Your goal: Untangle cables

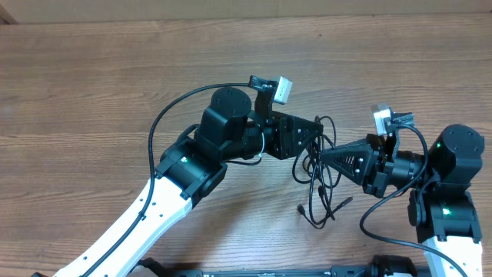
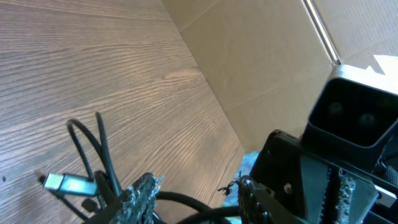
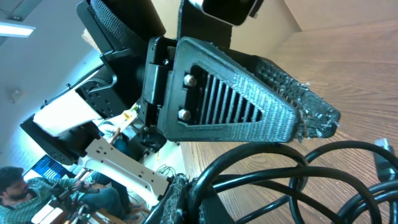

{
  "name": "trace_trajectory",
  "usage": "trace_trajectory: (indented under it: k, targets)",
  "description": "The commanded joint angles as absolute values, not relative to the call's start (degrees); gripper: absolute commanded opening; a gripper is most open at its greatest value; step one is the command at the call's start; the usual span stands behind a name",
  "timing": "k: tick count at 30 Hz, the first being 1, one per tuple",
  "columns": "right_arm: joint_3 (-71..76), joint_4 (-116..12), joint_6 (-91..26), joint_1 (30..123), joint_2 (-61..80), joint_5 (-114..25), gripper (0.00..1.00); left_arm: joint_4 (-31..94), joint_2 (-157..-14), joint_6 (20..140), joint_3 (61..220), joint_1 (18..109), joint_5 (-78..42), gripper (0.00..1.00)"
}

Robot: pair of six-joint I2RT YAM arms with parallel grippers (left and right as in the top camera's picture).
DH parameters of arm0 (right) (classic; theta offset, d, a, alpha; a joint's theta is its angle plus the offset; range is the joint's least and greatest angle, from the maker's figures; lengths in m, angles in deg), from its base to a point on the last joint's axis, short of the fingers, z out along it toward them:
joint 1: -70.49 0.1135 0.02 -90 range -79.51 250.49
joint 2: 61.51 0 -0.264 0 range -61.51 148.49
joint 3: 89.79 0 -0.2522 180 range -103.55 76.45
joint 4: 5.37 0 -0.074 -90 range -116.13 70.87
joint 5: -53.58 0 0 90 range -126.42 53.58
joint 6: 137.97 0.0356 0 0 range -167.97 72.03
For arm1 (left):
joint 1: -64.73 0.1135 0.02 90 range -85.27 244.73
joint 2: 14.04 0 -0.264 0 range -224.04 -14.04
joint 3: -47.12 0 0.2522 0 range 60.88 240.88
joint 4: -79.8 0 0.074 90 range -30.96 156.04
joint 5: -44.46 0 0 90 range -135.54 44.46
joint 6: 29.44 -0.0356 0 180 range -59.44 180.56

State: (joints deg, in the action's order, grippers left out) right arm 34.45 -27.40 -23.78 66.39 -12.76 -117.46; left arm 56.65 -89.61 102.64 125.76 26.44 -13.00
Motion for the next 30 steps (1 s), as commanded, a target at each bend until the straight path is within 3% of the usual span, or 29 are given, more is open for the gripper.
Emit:
trace_trajectory:
  k: [1, 3, 4, 8, 13, 18, 23, 27, 30]
  targets:
    - [33.29, -26.16, -24.04, 66.35, -13.61, -118.59, 0.04, 55.56, -90.9, 103.23, 126.73, 26.05, -12.9, 0.39]
    - [33.29, -24.87, -24.02, 66.35, -13.61, -118.57, 0.04, 53.96, -90.97, 106.16, 126.73, 26.12, -12.94, 0.38]
    - [33.29, -24.43, -24.02, 66.35, -13.61, -118.57, 0.04, 53.66, -90.97, 107.82, 126.73, 26.36, -12.92, 0.45]
    - [33.29, -23.66, -24.04, 66.35, -13.61, -118.4, 0.04, 53.61, -90.97, 117.09, 126.73, 29.33, -10.53, 0.4]
    - [33.29, -23.62, -24.04, 66.35, -13.61, -118.35, 0.04, 54.2, -90.97, 121.48, 126.73, 33.39, -2.32, 0.55]
    - [33.29, -22.51, -24.02, 66.35, -13.61, -118.37, 0.04, 54.05, -90.97, 123.85, 126.73, 34.38, 0.96, 0.82]
    - [33.29, -21.28, -24.0, 66.35, -13.61, -118.37, 0.04, 53.81, -90.97, 124.15, 126.73, 34.38, 3.74, 0.83]
    - [33.29, -17.02, -20.2, 66.35, -13.61, -118.4, 0.04, 53.79, -90.97, 128.3, 126.73, 34.33, 5.53, 0.99]
    - [33.29, -12.93, -16.7, 66.35, -13.61, -118.44, 0.04, 53.81, -90.99, 130.77, 126.73, 34.33, 5.16, 0.99]
